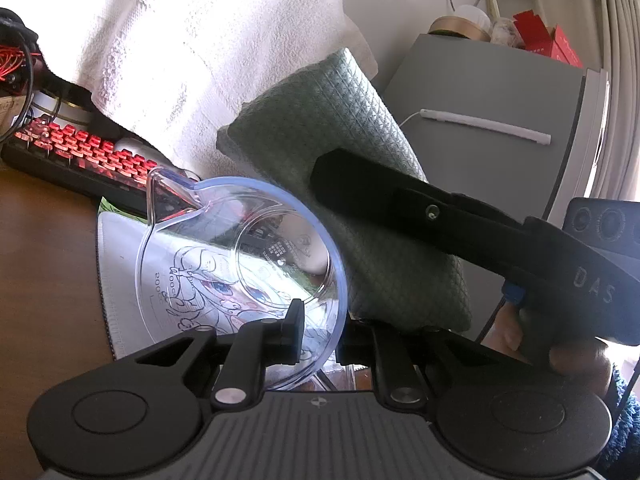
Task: Clean container
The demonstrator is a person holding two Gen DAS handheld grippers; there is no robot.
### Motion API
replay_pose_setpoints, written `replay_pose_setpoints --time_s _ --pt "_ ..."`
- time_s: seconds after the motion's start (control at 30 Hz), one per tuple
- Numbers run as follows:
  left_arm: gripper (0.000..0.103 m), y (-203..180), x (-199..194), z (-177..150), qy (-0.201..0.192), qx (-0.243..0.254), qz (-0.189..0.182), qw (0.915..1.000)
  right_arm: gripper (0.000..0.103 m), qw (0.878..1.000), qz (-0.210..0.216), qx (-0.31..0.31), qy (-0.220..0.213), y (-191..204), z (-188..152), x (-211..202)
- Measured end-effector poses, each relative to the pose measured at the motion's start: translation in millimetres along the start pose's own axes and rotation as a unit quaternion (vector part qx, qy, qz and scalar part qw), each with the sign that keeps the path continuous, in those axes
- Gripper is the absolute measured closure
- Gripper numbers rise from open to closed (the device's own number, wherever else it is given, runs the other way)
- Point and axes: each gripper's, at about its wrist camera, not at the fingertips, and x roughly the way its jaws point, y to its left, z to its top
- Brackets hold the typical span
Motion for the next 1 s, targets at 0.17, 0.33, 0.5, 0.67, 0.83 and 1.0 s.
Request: replay_pose_setpoints --time_s 0.17,0.33,0.5,0.67,0.83,1.0 --pt "0.089 4.8 -0.5 2.3 0.002 0.0 -0.004 1.0 0.087 0.999 -0.032 0.018 0.0 -17.4 -0.5 1.3" --pt "0.089 3.9 -0.6 2.2 0.002 0.0 -0.005 1.0 0.087 0.996 -0.073 0.059 -0.001 -41.8 -3.3 -0.5" --pt "0.089 4.0 -0.6 2.2 0.002 0.001 -0.004 1.0 0.087 0.992 -0.083 0.096 -0.007 -48.2 -6.5 -1.8" --pt "0.088 5.5 -0.5 3.0 0.003 0.0 -0.005 1.0 0.087 0.996 -0.053 0.073 -0.004 -30.1 -4.7 0.8" --pt "0.089 6.5 -1.1 3.6 0.003 -0.001 -0.005 1.0 0.087 0.999 -0.013 0.037 0.003 -4.7 -1.0 0.5" --pt "0.088 6.4 -1.3 3.4 0.003 0.0 -0.004 1.0 0.087 1.0 0.0 0.002 0.005 11.3 1.4 0.2"
